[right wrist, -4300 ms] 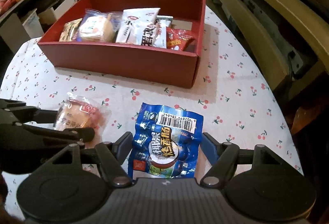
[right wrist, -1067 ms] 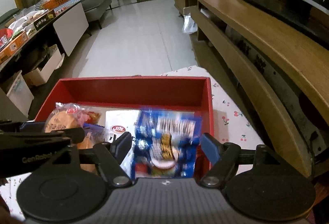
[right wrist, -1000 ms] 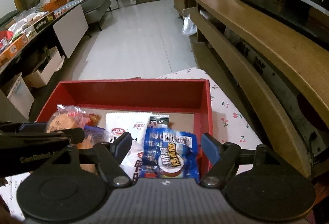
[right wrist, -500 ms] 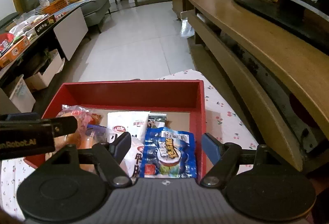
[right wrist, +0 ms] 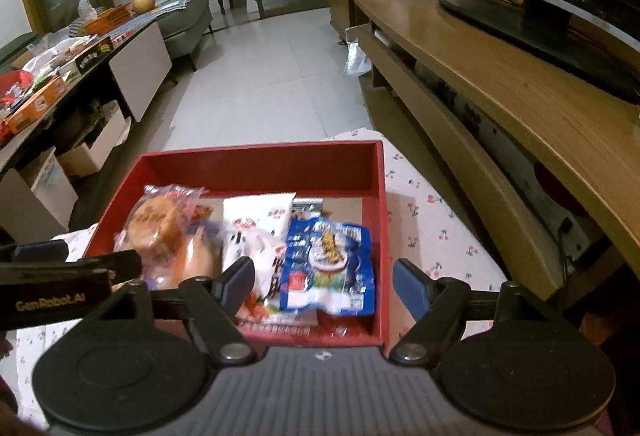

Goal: Organize snacks

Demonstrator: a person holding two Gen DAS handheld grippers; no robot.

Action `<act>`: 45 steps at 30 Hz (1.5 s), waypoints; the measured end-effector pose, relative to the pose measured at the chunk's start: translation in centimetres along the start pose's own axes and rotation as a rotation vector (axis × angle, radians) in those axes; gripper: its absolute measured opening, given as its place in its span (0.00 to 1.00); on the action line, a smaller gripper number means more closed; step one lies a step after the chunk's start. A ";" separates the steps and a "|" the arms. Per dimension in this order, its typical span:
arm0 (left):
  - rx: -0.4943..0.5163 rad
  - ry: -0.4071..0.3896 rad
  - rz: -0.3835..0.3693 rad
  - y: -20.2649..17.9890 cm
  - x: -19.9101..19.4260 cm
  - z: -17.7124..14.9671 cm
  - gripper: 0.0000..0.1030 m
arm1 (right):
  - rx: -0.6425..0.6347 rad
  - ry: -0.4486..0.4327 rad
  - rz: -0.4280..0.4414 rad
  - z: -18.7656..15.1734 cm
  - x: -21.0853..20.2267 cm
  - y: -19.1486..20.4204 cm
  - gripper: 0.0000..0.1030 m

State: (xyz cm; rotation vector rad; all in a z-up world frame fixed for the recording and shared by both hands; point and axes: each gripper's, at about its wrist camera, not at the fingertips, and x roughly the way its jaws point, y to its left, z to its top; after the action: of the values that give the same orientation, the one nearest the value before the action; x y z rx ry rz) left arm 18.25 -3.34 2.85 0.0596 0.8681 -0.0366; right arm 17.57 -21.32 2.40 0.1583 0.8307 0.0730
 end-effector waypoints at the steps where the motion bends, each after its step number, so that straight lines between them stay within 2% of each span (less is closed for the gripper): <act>1: 0.003 -0.003 0.006 -0.1 -0.3 -0.3 0.89 | -0.002 -0.001 0.002 -0.3 -0.4 0.1 0.87; 15: 0.030 -0.075 0.061 -0.6 -4.0 -4.1 0.99 | -0.016 -0.044 0.007 -4.0 -5.1 0.7 0.90; 24: 0.122 -0.127 0.155 -2.0 -6.0 -5.9 1.00 | -0.009 -0.059 0.015 -5.6 -7.0 0.5 0.90; 27: 0.141 -0.124 0.142 -2.3 -6.2 -6.4 1.00 | -0.012 -0.062 0.012 -6.2 -7.5 0.5 0.90; 34: 0.096 -0.075 0.053 -2.0 -6.4 -7.5 1.00 | -0.012 -0.063 0.015 -7.1 -8.2 0.6 0.90; 45: 0.076 -0.037 0.028 -1.7 -6.9 -9.4 1.00 | -0.022 -0.053 0.016 -8.8 -9.4 0.8 0.90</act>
State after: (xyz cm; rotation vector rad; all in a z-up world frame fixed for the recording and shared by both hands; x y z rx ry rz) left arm 6.59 -4.36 2.01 0.1415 0.8282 -0.0442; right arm 4.79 -20.75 3.54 0.1463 0.7753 0.0929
